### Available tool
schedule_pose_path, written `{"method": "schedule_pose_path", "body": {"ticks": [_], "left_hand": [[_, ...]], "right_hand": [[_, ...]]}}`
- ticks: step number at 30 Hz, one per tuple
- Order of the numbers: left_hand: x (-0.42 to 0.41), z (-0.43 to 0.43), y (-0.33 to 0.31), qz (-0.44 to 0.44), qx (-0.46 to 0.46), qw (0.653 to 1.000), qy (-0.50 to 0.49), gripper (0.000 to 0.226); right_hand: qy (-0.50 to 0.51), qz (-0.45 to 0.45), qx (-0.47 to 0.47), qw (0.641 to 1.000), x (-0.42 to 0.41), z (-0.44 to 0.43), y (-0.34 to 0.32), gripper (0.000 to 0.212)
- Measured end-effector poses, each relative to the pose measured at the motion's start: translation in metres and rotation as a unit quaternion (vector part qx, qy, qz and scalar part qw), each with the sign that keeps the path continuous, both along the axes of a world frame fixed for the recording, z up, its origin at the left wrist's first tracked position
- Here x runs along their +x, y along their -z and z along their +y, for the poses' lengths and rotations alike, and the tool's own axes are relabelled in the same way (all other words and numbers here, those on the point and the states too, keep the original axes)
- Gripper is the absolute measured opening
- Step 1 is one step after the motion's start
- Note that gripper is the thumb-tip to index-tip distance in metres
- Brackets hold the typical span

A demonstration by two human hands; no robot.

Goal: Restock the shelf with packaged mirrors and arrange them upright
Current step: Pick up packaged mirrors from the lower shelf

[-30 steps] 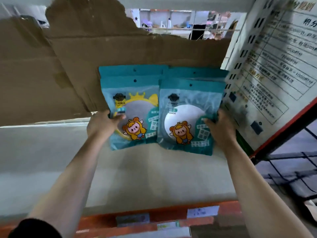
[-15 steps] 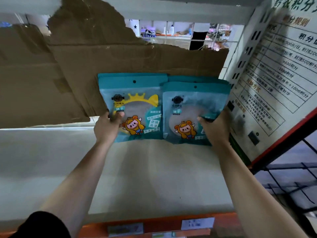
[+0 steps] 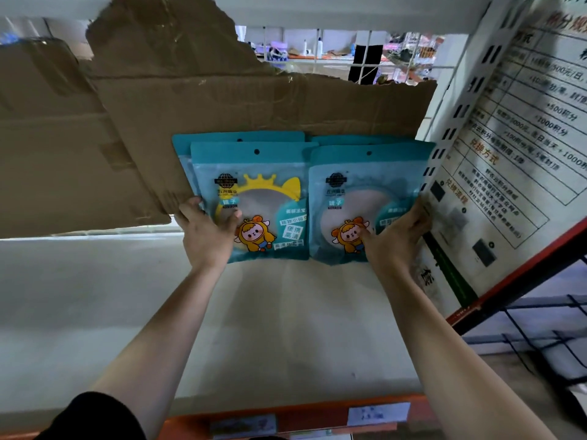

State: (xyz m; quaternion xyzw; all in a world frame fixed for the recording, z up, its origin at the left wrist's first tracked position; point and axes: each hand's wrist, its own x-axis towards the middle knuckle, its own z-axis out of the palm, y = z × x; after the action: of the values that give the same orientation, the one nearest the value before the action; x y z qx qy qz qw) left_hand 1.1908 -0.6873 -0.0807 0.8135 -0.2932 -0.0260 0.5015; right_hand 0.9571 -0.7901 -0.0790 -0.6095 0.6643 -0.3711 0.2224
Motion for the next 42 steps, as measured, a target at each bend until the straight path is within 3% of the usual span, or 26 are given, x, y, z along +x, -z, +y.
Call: {"method": "schedule_pose_path", "body": {"ticks": [5, 12, 17, 22, 26, 30, 36, 42], "left_hand": [[0.001, 0.003, -0.003, 0.009, 0.047, 0.999, -0.020, 0.074], [0.012, 0.010, 0.004, 0.022, 0.041, 0.997, 0.067, 0.071], [0.009, 0.014, 0.007, -0.001, 0.094, 0.991, 0.097, 0.072], [0.015, 0.051, 0.028, -0.135, 0.240, 0.956, 0.100, 0.076], [0.023, 0.089, 0.027, -0.177, 0.308, 0.931, 0.086, 0.079], [0.034, 0.135, 0.014, -0.186, 0.362, 0.913, 0.020, 0.078], [0.046, 0.206, 0.000, -0.129, 0.362, 0.921, -0.057, 0.082], [0.072, 0.305, 0.003, -0.085, 0.327, 0.928, -0.156, 0.060]], "right_hand": [[0.001, -0.001, 0.003, 1.000, 0.001, 0.010, 0.004, 0.113], [-0.001, 0.028, 0.010, 1.000, 0.008, 0.027, 0.012, 0.104], [-0.030, 0.080, 0.020, 0.996, 0.014, 0.044, 0.013, 0.085], [-0.149, 0.138, 0.020, 0.979, 0.035, 0.074, 0.024, 0.047], [-0.234, 0.126, 0.017, 0.964, 0.059, 0.100, 0.024, 0.041], [-0.344, 0.141, 0.023, 0.928, 0.102, 0.129, 0.020, 0.044], [-0.498, 0.192, 0.030, 0.845, 0.165, 0.174, 0.018, 0.063], [-0.578, 0.237, 0.036, 0.780, 0.218, 0.245, 0.020, 0.062]]}}
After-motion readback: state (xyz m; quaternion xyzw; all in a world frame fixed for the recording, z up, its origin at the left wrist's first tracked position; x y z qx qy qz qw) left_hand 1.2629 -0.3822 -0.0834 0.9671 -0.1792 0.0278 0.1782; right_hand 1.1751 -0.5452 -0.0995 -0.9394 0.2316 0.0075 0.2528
